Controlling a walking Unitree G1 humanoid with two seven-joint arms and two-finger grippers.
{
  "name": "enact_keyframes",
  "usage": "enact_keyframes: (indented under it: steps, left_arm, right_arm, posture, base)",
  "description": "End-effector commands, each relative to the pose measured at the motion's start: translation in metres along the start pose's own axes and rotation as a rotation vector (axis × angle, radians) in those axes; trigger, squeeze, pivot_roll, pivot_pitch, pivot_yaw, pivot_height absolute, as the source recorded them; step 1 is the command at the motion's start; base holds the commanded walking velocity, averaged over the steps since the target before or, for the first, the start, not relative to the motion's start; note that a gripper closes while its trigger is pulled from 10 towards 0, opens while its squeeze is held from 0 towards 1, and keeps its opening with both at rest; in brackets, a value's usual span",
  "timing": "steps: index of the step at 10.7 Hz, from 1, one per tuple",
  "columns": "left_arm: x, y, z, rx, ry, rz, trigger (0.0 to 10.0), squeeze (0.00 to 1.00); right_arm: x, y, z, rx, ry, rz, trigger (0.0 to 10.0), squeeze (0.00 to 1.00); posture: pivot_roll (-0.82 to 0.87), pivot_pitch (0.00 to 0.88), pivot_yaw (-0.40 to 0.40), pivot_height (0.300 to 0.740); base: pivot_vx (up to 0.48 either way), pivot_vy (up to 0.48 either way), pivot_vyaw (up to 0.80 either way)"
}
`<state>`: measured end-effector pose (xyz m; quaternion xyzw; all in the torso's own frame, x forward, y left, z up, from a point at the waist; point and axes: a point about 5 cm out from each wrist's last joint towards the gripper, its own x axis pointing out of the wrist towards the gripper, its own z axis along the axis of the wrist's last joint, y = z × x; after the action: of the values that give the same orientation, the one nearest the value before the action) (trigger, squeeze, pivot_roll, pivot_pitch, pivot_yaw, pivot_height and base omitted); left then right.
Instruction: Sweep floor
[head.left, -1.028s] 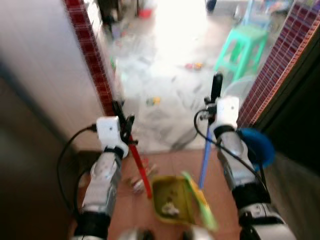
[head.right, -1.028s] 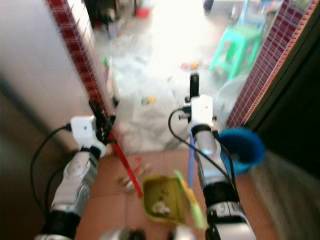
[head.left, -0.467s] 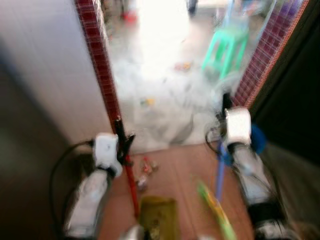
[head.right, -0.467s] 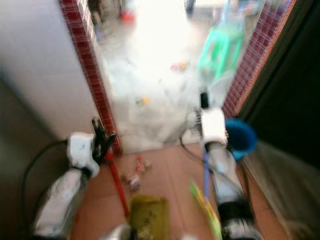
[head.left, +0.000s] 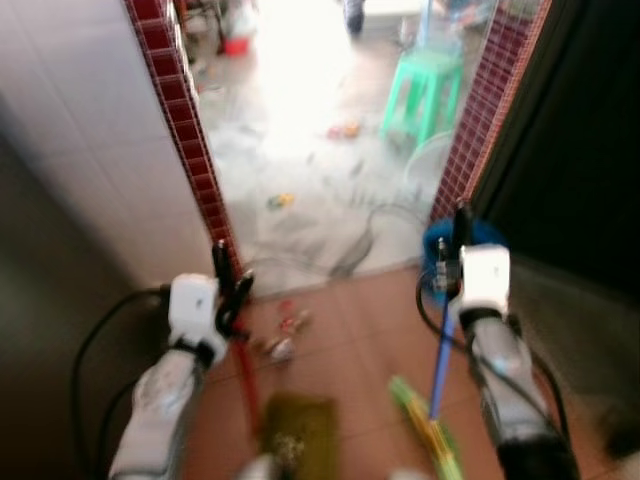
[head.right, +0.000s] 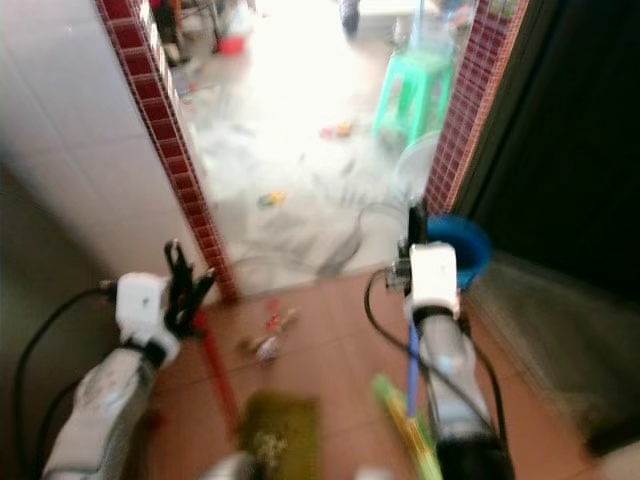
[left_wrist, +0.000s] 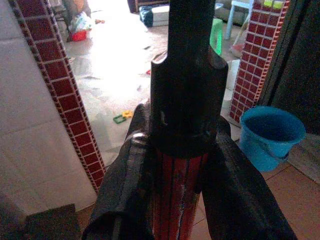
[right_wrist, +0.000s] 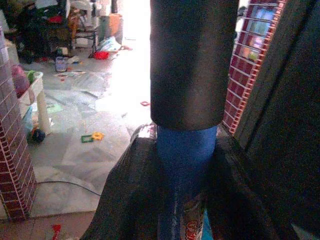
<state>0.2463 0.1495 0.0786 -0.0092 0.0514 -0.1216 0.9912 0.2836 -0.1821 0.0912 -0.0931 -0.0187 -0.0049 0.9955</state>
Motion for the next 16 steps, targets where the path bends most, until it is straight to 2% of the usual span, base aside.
enact_keyframes:
  steps: [1,6,8,9,11,14,15,16]
  left_arm:
    - [0.006,-0.001,0.017,0.012,-0.065,-0.016,10.0,0.00]
    - [0.003,-0.003,0.013,-0.015,-0.044,0.018,10.0,0.00]
    - [0.000,0.000,0.007,-0.057,-0.030,0.073,10.0,0.00]
    - [-0.002,0.008,0.003,-0.080,-0.018,0.143,10.0,0.00]
    - [-0.002,0.014,0.004,-0.077,-0.030,0.213,10.0,0.00]
    - [0.000,0.008,0.003,-0.076,-0.036,0.217,10.0,0.00]
    - [0.001,0.005,0.006,-0.060,-0.047,0.191,10.0,0.00]
    - [-0.005,0.009,0.005,-0.048,-0.033,0.191,10.0,0.00]
  right_arm:
    - [0.005,0.001,0.010,0.016,-0.036,-0.014,10.0,0.00]
    - [0.005,0.003,0.015,0.029,-0.037,-0.024,10.0,0.00]
    - [0.005,0.005,0.014,0.029,-0.031,-0.014,10.0,0.00]
    - [0.008,0.004,0.016,0.023,-0.033,-0.005,10.0,0.00]
    - [0.009,0.002,0.018,0.007,-0.044,0.006,10.0,0.00]
    - [0.014,0.009,0.024,-0.005,-0.069,0.047,10.0,0.00]
    - [0.019,0.015,0.029,-0.034,-0.080,0.092,10.0,0.00]
    - [0.020,0.017,0.032,-0.026,-0.093,0.101,10.0,0.00]
  posture:
    - [-0.14,0.000,0.092,0.740]
    - [-0.13,0.000,0.105,0.740]
    - [-0.13,0.000,0.096,0.740]
    - [-0.12,0.000,0.085,0.740]
    - [-0.13,0.000,0.078,0.740]
    - [-0.11,0.000,0.047,0.740]
    - [-0.11,0.000,0.007,0.740]
    - [-0.11,0.000,0.021,0.740]
  base:
    - [0.266,-0.368,0.00]
    - [0.000,0.000,0.00]
    - [0.000,0.000,0.00]
    - [0.000,0.000,0.00]
    - [0.000,0.000,0.00]
    - [0.000,0.000,0.77]
    - [0.000,0.000,0.00]
    - [0.000,0.000,0.00]
